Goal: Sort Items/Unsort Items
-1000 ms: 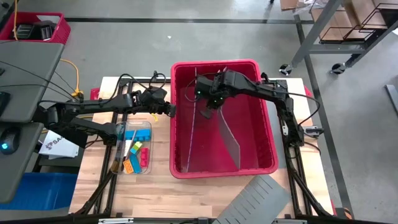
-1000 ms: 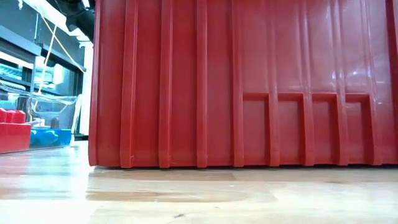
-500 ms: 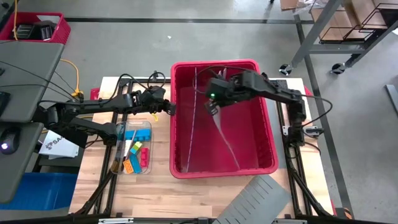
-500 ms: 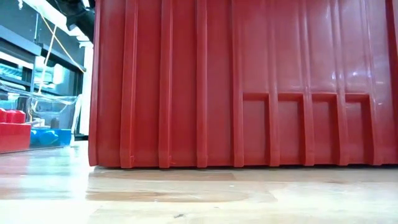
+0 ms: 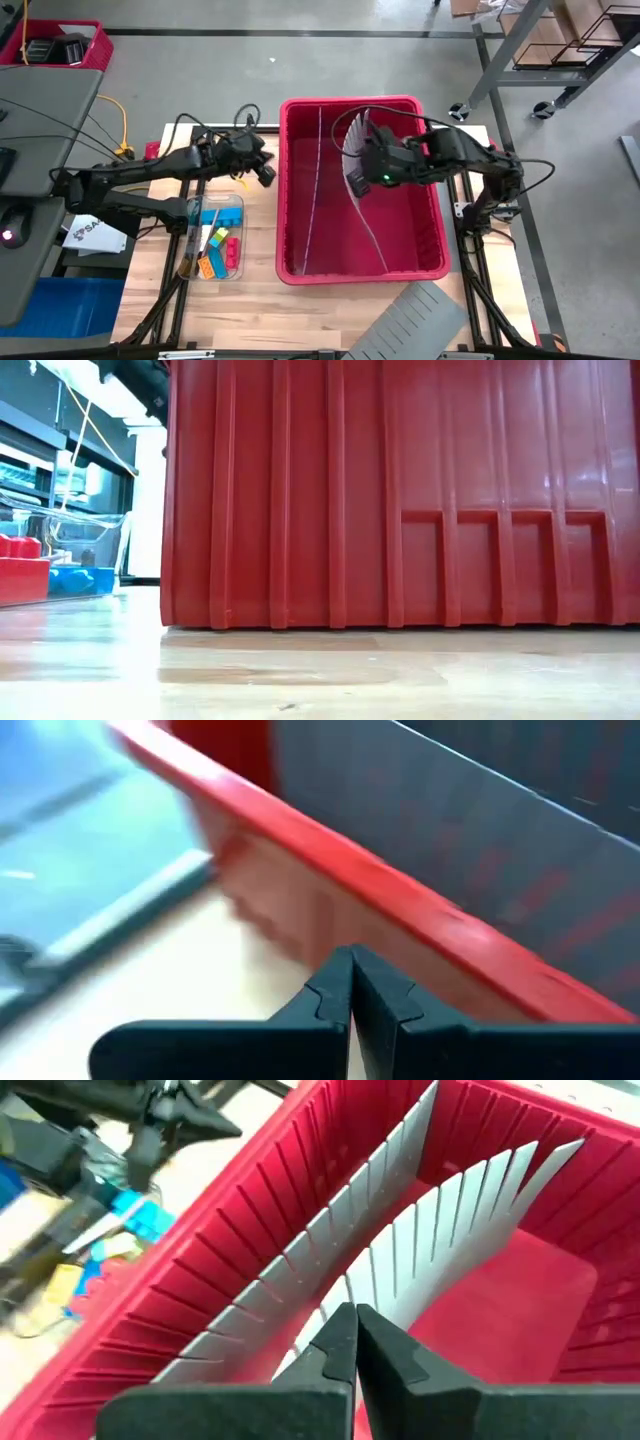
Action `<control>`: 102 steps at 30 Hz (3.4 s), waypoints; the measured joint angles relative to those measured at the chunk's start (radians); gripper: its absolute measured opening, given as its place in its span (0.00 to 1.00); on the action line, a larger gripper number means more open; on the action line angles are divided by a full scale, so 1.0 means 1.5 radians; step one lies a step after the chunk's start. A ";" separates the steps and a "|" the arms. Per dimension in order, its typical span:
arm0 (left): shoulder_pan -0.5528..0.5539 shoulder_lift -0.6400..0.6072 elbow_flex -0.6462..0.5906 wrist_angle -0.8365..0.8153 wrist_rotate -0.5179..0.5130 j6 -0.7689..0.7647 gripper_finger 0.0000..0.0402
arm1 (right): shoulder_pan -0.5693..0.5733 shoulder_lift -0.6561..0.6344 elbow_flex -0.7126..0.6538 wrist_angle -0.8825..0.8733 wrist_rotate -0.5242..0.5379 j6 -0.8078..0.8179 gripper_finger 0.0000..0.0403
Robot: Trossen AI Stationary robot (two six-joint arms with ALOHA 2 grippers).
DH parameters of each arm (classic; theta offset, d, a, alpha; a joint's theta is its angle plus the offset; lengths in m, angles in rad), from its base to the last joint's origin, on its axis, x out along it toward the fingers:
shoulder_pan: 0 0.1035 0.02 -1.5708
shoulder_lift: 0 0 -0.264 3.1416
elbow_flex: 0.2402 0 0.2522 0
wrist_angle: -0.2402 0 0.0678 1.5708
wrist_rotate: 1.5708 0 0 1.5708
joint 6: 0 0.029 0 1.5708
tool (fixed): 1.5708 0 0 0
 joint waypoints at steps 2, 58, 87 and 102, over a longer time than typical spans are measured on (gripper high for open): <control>0.006 -0.012 0.023 -0.010 -0.029 0.013 0.00 | 0.016 -0.007 0.000 0.000 0.004 0.019 0.00; -0.148 0.527 0.341 0.264 0.098 -0.029 0.00 | 0.315 -0.102 -0.503 0.246 -0.075 0.643 0.00; -0.202 0.553 0.342 0.304 -0.018 -0.240 0.00 | 0.258 -0.056 -0.493 0.385 -0.154 0.474 0.00; -0.198 0.576 0.343 0.332 -0.034 -0.290 0.00 | 0.247 -0.057 -0.700 0.874 -0.015 0.307 0.00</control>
